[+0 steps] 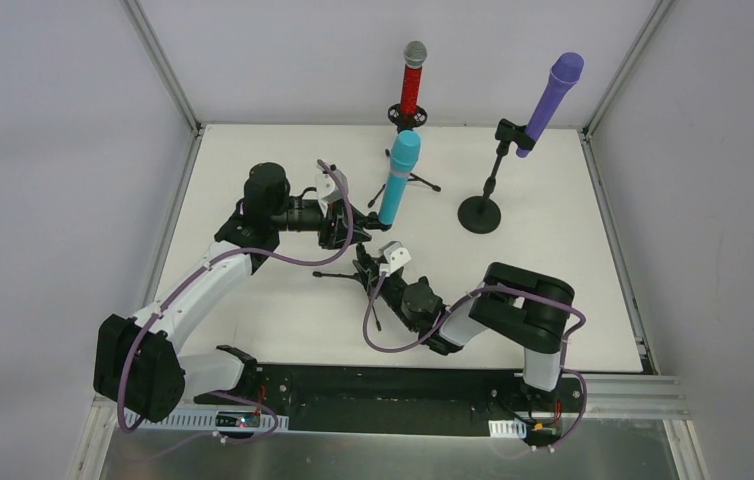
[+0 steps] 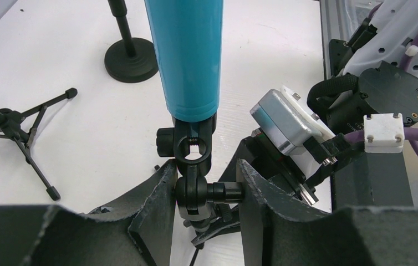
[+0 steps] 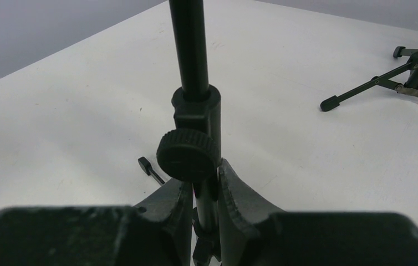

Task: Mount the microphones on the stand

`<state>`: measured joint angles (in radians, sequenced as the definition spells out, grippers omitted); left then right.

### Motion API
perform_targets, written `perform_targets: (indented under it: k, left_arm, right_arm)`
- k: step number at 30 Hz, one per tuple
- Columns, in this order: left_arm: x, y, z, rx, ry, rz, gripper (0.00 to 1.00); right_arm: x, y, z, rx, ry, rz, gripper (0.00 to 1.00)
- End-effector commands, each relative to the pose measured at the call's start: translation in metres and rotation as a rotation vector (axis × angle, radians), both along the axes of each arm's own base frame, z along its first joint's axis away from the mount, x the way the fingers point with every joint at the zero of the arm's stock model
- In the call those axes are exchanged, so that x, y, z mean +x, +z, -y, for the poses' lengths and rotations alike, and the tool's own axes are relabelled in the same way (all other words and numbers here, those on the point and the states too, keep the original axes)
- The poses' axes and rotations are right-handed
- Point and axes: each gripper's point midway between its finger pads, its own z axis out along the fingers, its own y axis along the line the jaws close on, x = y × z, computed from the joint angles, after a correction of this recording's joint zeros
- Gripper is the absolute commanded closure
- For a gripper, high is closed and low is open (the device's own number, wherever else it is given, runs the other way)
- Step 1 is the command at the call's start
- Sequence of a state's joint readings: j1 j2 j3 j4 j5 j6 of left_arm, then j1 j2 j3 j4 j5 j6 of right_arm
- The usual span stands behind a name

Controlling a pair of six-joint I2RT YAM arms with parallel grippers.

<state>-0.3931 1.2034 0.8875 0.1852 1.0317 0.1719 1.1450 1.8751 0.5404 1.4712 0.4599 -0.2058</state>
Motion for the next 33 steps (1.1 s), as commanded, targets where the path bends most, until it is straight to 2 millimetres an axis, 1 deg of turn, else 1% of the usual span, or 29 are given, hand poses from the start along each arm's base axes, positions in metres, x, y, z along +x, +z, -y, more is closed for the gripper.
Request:
perform_targets:
  k: [1, 8, 13, 21, 26, 29, 33]
  left_arm:
    - [-0.014, 0.137, -0.004, -0.195, -0.018, 0.404, 1.00]
    - [-0.024, 0.165, -0.008, -0.252, -0.016, 0.442, 1.00]
    - [-0.035, 0.190, -0.009, -0.309, -0.031, 0.461, 1.00]
    - [-0.038, 0.209, -0.007, -0.345, -0.031, 0.483, 1.00]
    - [-0.041, 0.227, -0.008, -0.381, -0.024, 0.499, 1.00]
    - [-0.040, 0.230, -0.008, -0.384, -0.021, 0.503, 1.00]
    - [-0.034, 0.221, -0.007, -0.369, -0.012, 0.502, 1.00]
  right_arm:
    - [-0.012, -0.082, 0.033, -0.205, -0.049, -0.150, 1.00]
    - [-0.012, -0.090, 0.032, -0.222, -0.049, -0.153, 1.00]
    - [-0.013, -0.096, 0.031, -0.231, -0.045, -0.152, 1.00]
    - [-0.015, -0.100, 0.031, -0.231, -0.041, -0.132, 1.00]
    - [-0.013, -0.102, 0.035, -0.246, -0.057, -0.125, 1.00]
    - [-0.012, -0.102, 0.036, -0.248, -0.066, -0.123, 1.00]
    - [-0.011, -0.097, 0.036, -0.236, -0.073, -0.117, 1.00]
